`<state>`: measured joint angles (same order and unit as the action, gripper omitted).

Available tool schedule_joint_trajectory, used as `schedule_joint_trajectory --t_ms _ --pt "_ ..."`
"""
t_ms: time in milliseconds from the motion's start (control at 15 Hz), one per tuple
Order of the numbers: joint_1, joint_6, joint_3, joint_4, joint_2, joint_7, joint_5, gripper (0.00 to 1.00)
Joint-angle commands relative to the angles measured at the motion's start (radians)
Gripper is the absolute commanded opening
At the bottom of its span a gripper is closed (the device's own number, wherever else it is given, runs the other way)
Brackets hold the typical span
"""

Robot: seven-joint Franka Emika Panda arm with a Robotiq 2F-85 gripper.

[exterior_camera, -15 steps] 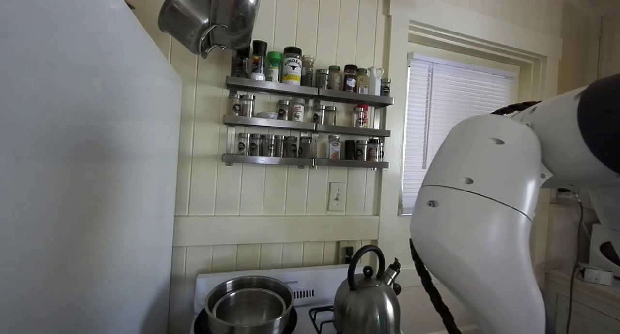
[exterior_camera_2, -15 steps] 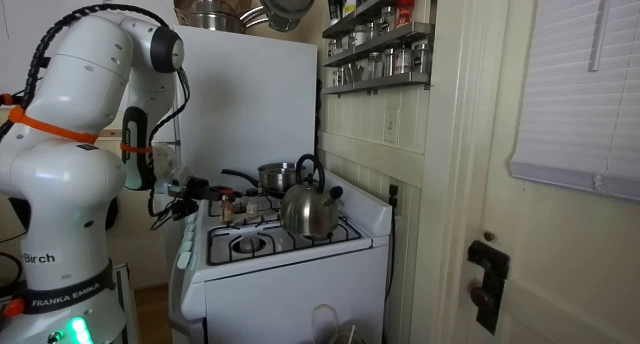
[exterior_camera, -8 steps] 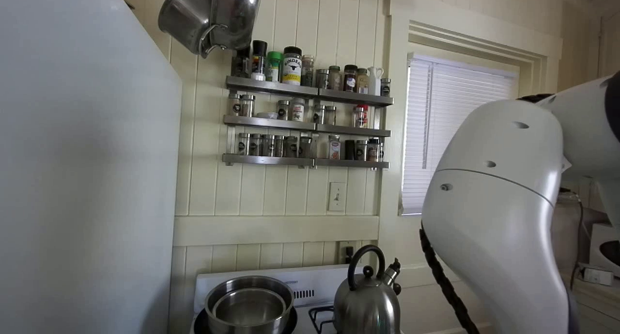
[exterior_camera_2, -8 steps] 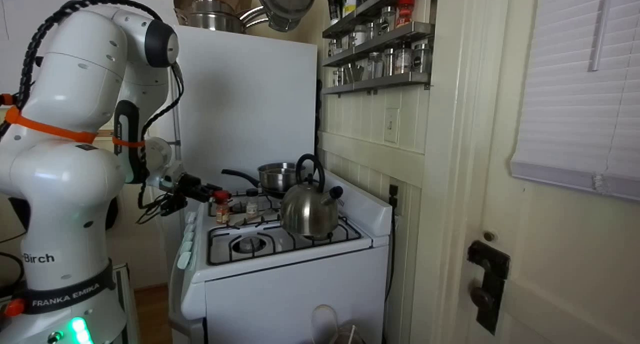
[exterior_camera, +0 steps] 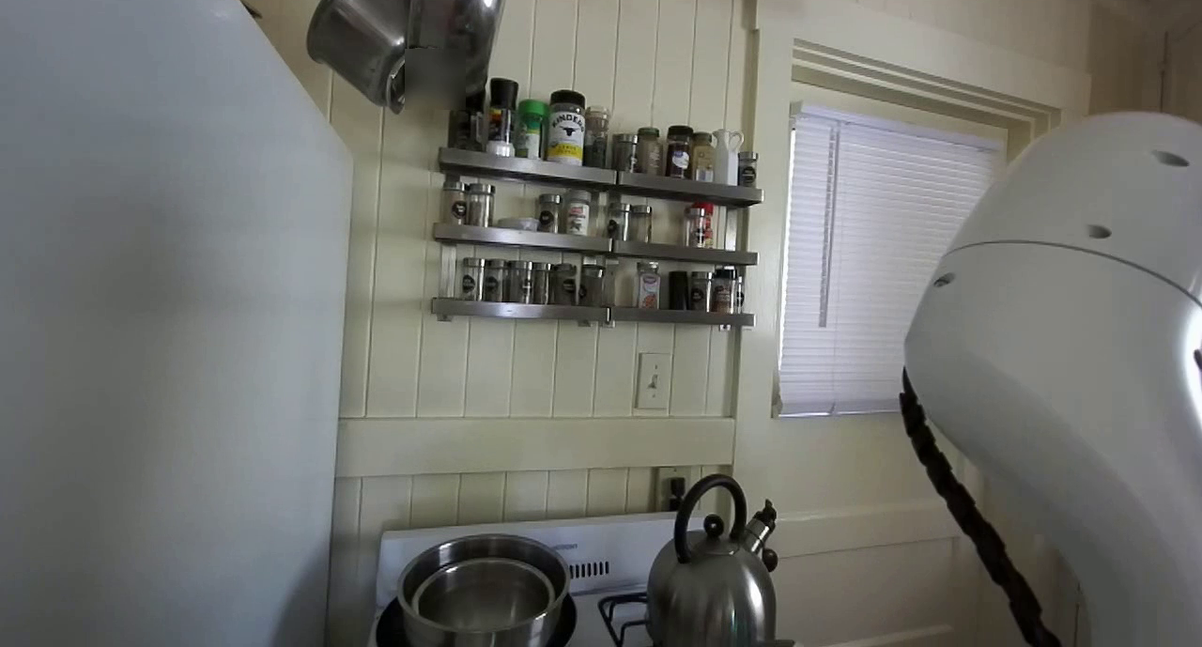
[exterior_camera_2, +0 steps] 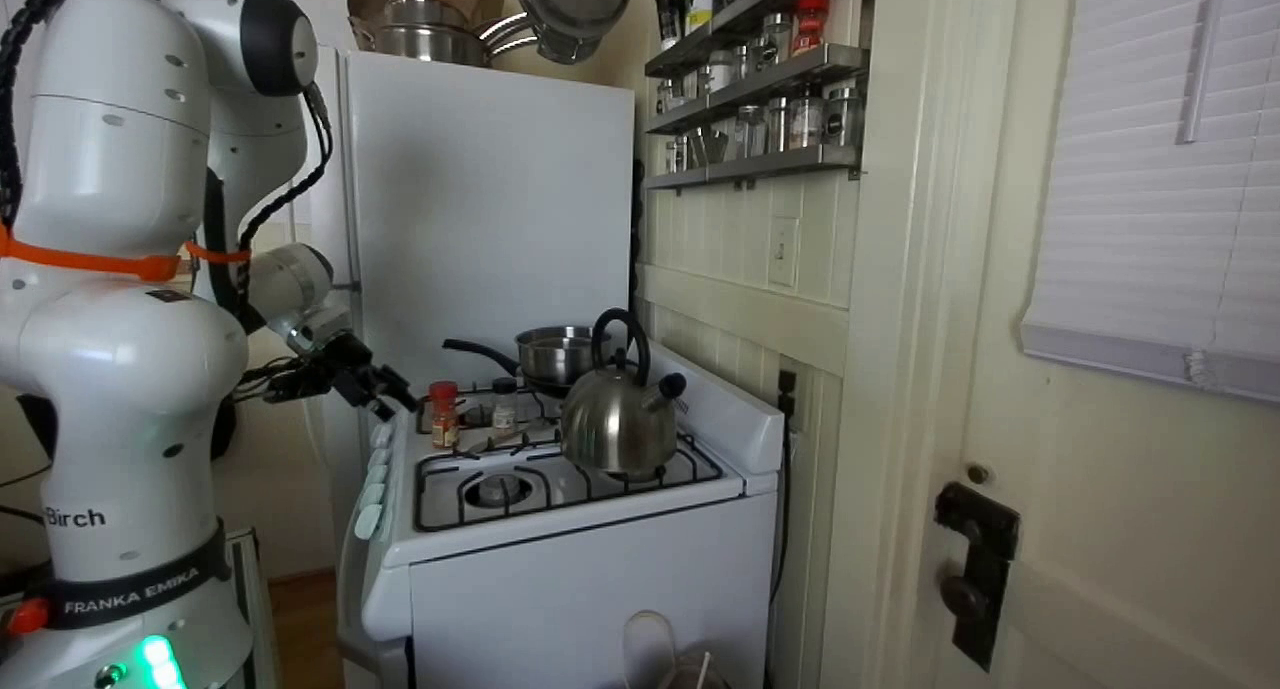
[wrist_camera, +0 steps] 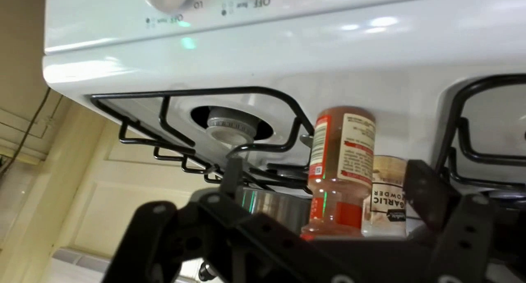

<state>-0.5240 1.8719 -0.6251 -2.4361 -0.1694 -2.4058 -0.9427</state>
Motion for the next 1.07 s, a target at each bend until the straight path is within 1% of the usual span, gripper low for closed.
schedule_joint_trajectory --t_ms 0,133,267,600,1000 --pt "0.003 0.045 -0.008 -0.05 0.103 0.092 0.149 1.0" --pt "-0.003 0.02 -0.004 -0.052 0.123 0.131 0.207 1.0" --pt "-0.009 -0.004 -0.001 -0.057 0.131 0.144 0.219 1.0" --pt "-0.016 -0.07 0.007 -0.073 0.11 0.077 0.075 1.0" --pt "-0.016 -0.068 0.019 -0.09 0.079 0.019 -0.103 1.0"
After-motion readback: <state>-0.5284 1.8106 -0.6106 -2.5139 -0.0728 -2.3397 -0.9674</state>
